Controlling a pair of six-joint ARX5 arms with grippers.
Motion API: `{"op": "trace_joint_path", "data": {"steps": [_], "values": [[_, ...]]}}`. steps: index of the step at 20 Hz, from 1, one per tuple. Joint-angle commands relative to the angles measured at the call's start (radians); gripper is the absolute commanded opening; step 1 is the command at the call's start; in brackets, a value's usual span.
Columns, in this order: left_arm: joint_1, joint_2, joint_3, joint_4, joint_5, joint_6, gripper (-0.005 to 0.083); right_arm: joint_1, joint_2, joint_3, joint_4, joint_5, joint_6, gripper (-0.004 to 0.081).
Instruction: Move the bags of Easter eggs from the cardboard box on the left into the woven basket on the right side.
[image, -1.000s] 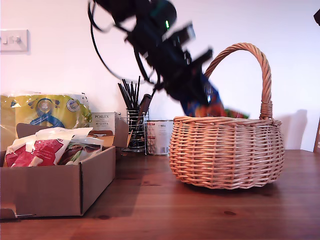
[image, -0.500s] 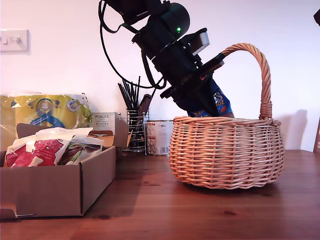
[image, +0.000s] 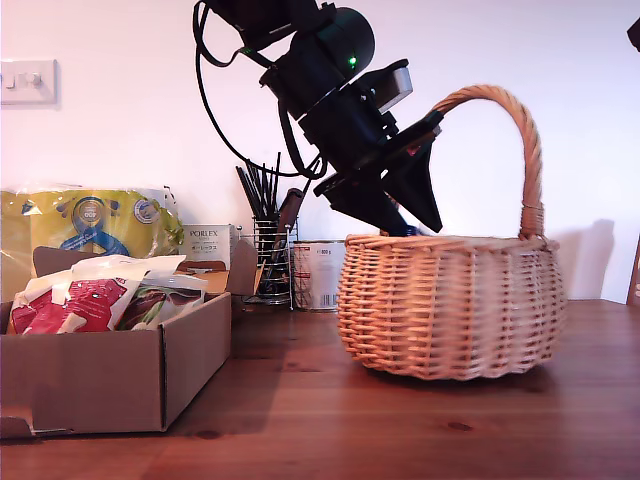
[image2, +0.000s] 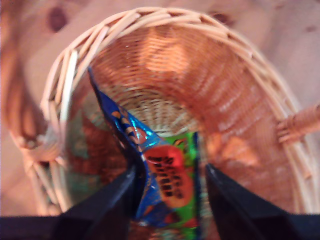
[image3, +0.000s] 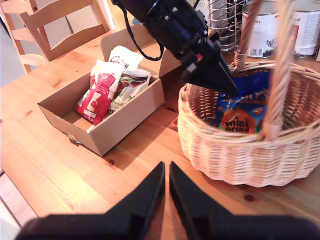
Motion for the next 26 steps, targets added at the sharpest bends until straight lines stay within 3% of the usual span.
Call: {"op": "trace_joint_path", "data": {"steps": [1,7,12,15,19,26], "values": [[-0.002,-0.021,0.040,0.003,-0.028,0.025,0.0402,0.004,0.004,0.015,0.009,-0.005,-0.003,-0.0012],[-0.001,-0.083,0.100,-0.086,-0.027,0.034,-0.0022,0.004,0.004,0.015,0.007,-0.005,-0.003,-0.0012],[0.022,-0.141,0.087,-0.315,-0.081,0.119,-0.0023,0.004,0.004,0.015,0.003,-0.005,-0.003,-0.0012],[0.053,-0.240,-0.008,-0.308,-0.080,0.134,-0.0023,0.004,0.004,0.015,0.002,-0.005,-0.003,-0.0012],[0.132,-0.484,-0.282,-0.172,-0.082,0.134,-0.0023,0.004,0.004,0.015,0.002,-0.004,-0.003,-0.0012],[0.375,-0.915,-0.783,0.030,-0.035,0.180,-0.0023,0.004,0.004,0.015,0.003,-0.004,-0.003,-0.0012]]}}
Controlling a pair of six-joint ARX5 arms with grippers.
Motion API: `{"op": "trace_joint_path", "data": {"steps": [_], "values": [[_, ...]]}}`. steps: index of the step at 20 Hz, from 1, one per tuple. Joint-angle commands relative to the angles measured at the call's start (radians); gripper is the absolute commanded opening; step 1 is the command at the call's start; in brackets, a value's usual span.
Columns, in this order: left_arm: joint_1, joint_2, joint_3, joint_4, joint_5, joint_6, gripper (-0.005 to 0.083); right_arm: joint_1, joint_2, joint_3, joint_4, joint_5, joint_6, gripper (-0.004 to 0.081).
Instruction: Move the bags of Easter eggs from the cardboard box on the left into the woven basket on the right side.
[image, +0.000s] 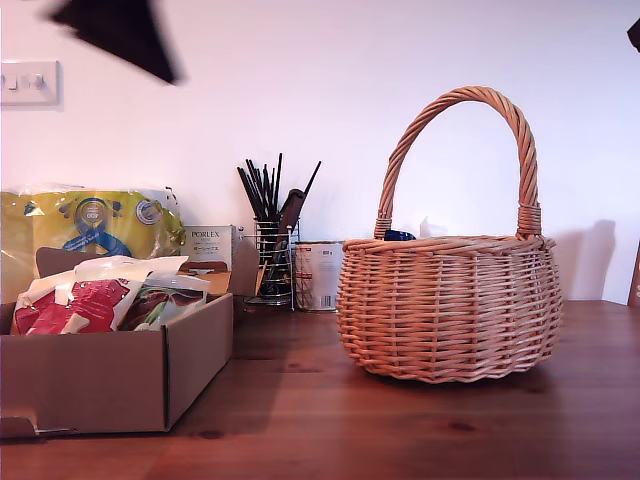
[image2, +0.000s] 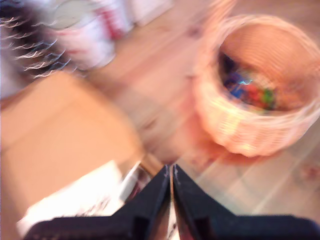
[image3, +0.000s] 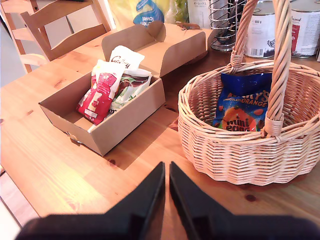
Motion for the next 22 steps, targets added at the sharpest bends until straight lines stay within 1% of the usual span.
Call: {"op": "trace_joint_path", "data": {"steps": [1,2,3,4,5,6,7,8,9,10,11,14,18,22], "values": [[0.044,-0.029,-0.077,0.007,0.027,0.051,-0.0023,0.004,0.004,0.015,0.003,-0.004,-0.003,-0.0012],[0.077,-0.064,-0.110,0.003,0.048,0.093,-0.0023,0.004,0.004,0.015,0.003,-0.004,-0.003,-0.0012],[0.104,-0.088,-0.133,-0.009,0.064,0.159,-0.0023,0.003,0.004,0.015,0.004,-0.004,-0.003,-0.0012],[0.126,-0.093,-0.139,-0.035,0.063,0.263,-0.0023,0.004,0.004,0.015,0.004,-0.004,-0.003,-0.0012],[0.141,-0.090,-0.139,-0.057,0.064,0.329,-0.0022,0.004,0.004,0.015,0.003,-0.004,-0.003,-0.0012],[0.150,-0.068,-0.139,-0.060,0.064,0.360,0.0031,0.004,0.004,0.015,0.003,-0.004,-0.003,-0.0012],[0.153,-0.043,-0.139,-0.059,0.074,0.434,0.0208,0.003,0.004,0.015,0.003,-0.004,-0.003,-0.0012],[0.153,-0.012,-0.139,-0.047,0.073,0.489,0.0488,0.004,0.004,0.015,0.004,-0.004,-0.003,-0.0012],[0.153,0.024,-0.139,-0.013,0.066,0.550,0.0705,0.004,0.004,0.015,0.004,-0.004,-0.003,-0.0012],[0.153,0.058,-0.139,0.024,0.055,0.607,0.0800,0.004,0.004,0.015,0.003,-0.004,-0.003,-0.0012],[0.153,0.094,-0.139,0.071,0.056,0.678,0.0779,0.004,0.004,0.015,0.003,-0.005,-0.003,-0.0012],[0.152,0.176,-0.135,0.146,0.046,0.749,0.0780,0.004,0.004,0.015,0.004,-0.005,-0.003,-0.0012],[0.191,0.286,-0.104,0.139,0.032,0.784,0.0780,0.004,0.004,0.015,0.003,-0.005,-0.003,-0.0012],[0.206,0.376,-0.045,0.121,0.010,0.787,0.0780,0.004,0.004,0.015,0.003,-0.004,-0.003,-0.0012]]}}
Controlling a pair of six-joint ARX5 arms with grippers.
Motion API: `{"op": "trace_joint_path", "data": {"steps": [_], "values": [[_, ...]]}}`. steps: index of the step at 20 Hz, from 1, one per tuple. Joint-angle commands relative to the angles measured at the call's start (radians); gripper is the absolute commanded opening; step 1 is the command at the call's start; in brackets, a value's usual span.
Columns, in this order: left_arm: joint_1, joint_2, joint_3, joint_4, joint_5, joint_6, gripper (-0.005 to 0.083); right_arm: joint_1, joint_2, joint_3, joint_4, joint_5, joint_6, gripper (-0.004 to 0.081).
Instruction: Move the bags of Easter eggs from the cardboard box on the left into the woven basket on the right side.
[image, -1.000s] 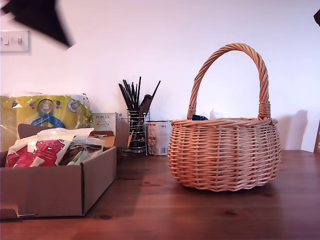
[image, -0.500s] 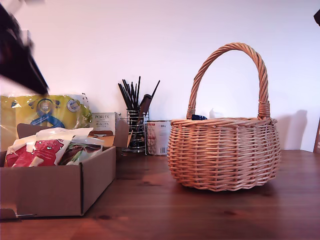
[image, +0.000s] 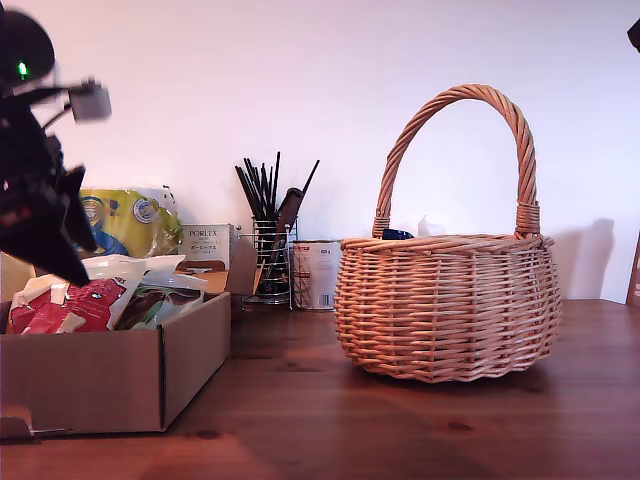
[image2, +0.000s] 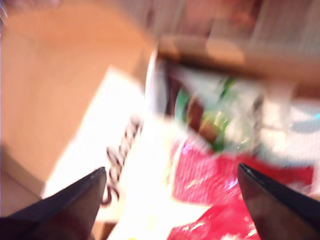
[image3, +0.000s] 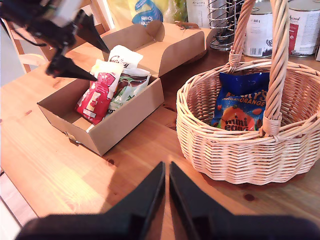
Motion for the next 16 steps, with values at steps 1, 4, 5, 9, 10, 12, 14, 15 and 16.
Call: {"op": "trace_joint_path", "data": {"steps": [1,4,5,9,10,12,14,15,16], "values": [[-0.004,0.014,0.024,0.004,0.003,0.014,0.0780,0.004,0.004,0.015,0.004,-0.004,-0.003,-0.0012],[-0.001,0.074,0.083,-0.051,0.002,0.024,0.0780,0.003,0.004,0.015,0.007,-0.003,-0.003,-0.0012],[-0.001,0.096,0.101,-0.084,0.003,0.024,0.0779,0.003,0.004,0.015,0.008,-0.003,-0.003,-0.0012],[-0.001,0.154,0.122,-0.148,0.003,0.024,0.0778,0.003,0.004,0.015,0.011,-0.003,-0.003,-0.0012],[-0.001,0.164,0.124,-0.165,0.003,0.024,0.0778,0.003,0.004,0.015,0.011,-0.003,-0.003,-0.0012],[-0.001,0.175,0.124,-0.212,-0.004,0.023,0.0778,0.003,0.004,0.015,0.011,-0.003,-0.003,-0.0012],[-0.002,0.175,0.129,-0.254,-0.025,0.024,0.0778,0.003,0.004,0.015,0.012,-0.003,-0.003,-0.0012],[-0.003,0.175,0.137,-0.284,-0.031,0.021,0.0778,0.003,0.004,0.015,0.013,-0.003,-0.003,-0.0012],[-0.007,0.175,0.144,-0.326,-0.034,0.011,0.0778,0.003,0.004,0.015,0.015,-0.003,-0.003,-0.0012]]}}
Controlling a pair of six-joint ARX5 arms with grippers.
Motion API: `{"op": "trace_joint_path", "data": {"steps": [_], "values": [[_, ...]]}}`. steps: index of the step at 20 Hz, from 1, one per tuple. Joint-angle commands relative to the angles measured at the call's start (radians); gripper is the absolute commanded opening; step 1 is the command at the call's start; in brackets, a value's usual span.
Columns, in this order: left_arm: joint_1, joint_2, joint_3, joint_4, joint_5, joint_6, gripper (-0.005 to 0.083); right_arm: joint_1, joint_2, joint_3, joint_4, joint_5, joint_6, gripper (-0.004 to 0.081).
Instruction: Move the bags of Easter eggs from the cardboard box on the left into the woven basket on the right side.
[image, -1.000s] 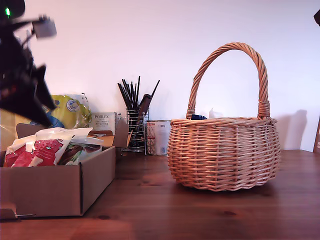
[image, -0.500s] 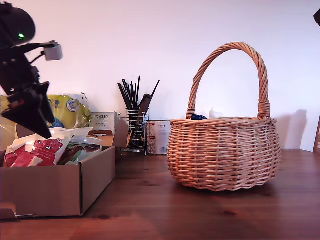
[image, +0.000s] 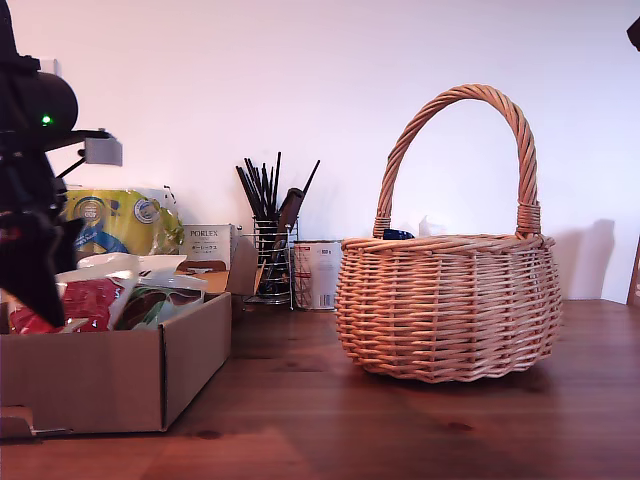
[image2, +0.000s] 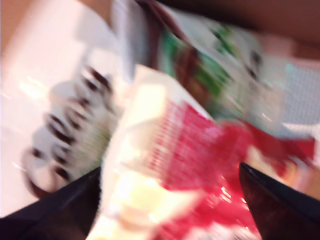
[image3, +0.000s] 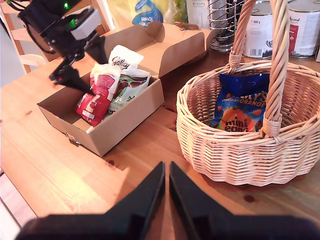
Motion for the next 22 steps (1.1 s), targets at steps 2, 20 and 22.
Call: {"op": "trace_joint_path", "data": {"steps": [2,20,22], "values": [[-0.019,0.018,0.009,-0.105,-0.013,-0.039,0.0778,0.003,0.004,0.015,0.014,-0.003,-0.003,-0.0012],[-0.046,0.064,0.008,-0.179,0.005,-0.196,0.0420,0.003,0.004,0.015,0.018,-0.003,-0.002,-0.0012],[-0.046,0.064,0.008,-0.178,0.010,-0.200,0.0308,0.003,0.004,0.015,0.018,-0.003,-0.002,-0.0012]]}}
